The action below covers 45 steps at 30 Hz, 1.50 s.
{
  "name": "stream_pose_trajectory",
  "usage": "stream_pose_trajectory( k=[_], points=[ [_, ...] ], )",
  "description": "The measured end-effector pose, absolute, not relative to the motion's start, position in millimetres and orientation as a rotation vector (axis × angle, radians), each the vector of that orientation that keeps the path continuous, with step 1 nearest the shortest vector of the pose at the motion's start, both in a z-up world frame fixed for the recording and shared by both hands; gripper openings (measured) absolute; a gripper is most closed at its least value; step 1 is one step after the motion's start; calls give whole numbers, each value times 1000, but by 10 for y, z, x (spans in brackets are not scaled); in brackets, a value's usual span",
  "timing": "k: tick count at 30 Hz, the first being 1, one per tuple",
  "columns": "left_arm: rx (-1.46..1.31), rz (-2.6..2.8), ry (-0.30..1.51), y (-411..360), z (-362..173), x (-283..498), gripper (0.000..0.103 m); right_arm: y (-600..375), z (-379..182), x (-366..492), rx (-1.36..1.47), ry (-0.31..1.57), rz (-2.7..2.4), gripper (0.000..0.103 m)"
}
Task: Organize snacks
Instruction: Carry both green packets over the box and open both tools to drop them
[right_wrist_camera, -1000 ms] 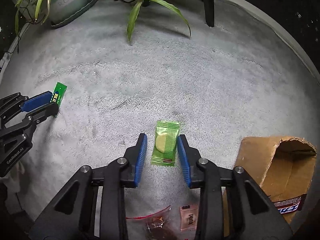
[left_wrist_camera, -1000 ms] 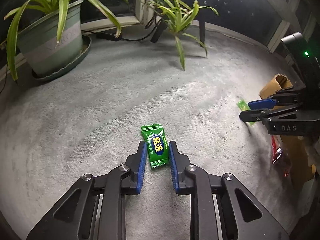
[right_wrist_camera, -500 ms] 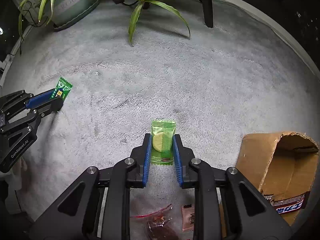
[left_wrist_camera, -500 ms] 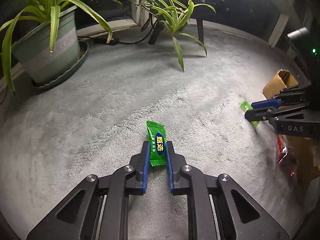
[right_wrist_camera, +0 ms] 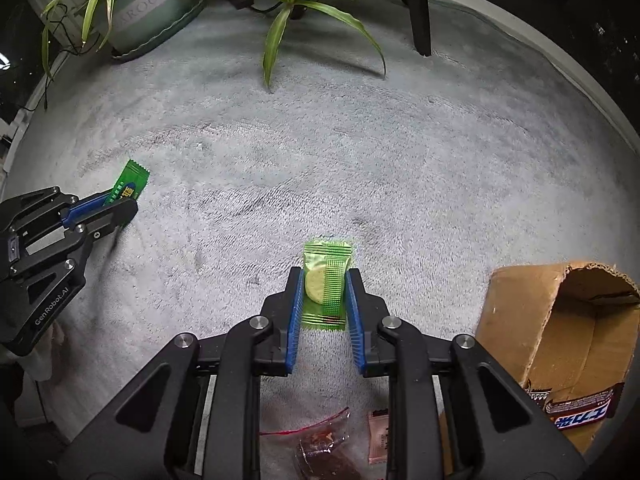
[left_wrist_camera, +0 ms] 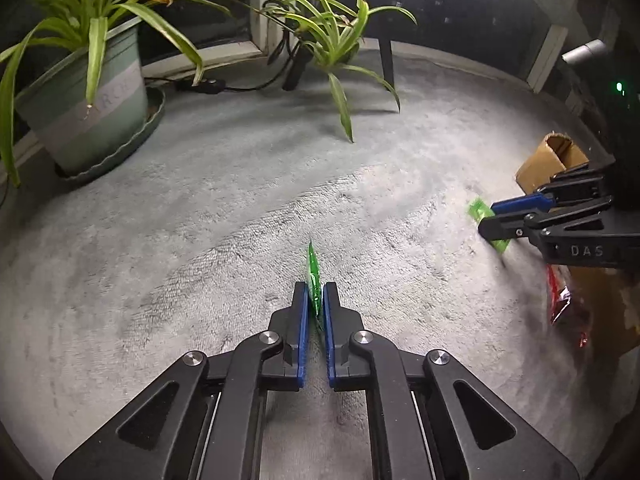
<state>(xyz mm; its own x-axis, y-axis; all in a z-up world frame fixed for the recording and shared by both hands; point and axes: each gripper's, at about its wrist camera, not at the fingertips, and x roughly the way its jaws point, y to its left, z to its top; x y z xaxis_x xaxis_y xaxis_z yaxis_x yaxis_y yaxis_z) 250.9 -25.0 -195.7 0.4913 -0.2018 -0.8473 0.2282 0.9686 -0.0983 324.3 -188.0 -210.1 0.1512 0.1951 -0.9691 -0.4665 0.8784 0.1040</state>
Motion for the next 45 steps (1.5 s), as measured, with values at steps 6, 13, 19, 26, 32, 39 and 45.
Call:
stream_pose_trajectory(
  k=[6, 13, 19, 26, 32, 39, 45],
  points=[
    [5, -262, 1007, -218, -1883, 2501, 4, -1976, -2036, 3292, -148, 1334, 493, 21],
    [-25, -274, 977, -186, -1727, 2434, 4, -2123, -1775, 3236, -86, 1285, 533, 21],
    [-41, -311, 934, -317, -1485, 2341, 4, -2373, -1451, 3140, -30, 1223, 552, 21],
    [-41, -370, 890, -639, -1227, 2224, 4, -2831, -1109, 2977, 4, 1145, 528, 21],
    [-36, -437, 863, -1091, -1074, 2202, 4, -3359, -926, 2824, 2, 1110, 475, 21],
    [-21, -505, 851, -1693, -1004, 2194, 4, -3913, -922, 2696, 15, 1105, 423, 21],
    [-22, -544, 853, -2090, -992, 2214, 4, -4247, -951, 2615, 34, 1108, 399, 21]
  ],
)
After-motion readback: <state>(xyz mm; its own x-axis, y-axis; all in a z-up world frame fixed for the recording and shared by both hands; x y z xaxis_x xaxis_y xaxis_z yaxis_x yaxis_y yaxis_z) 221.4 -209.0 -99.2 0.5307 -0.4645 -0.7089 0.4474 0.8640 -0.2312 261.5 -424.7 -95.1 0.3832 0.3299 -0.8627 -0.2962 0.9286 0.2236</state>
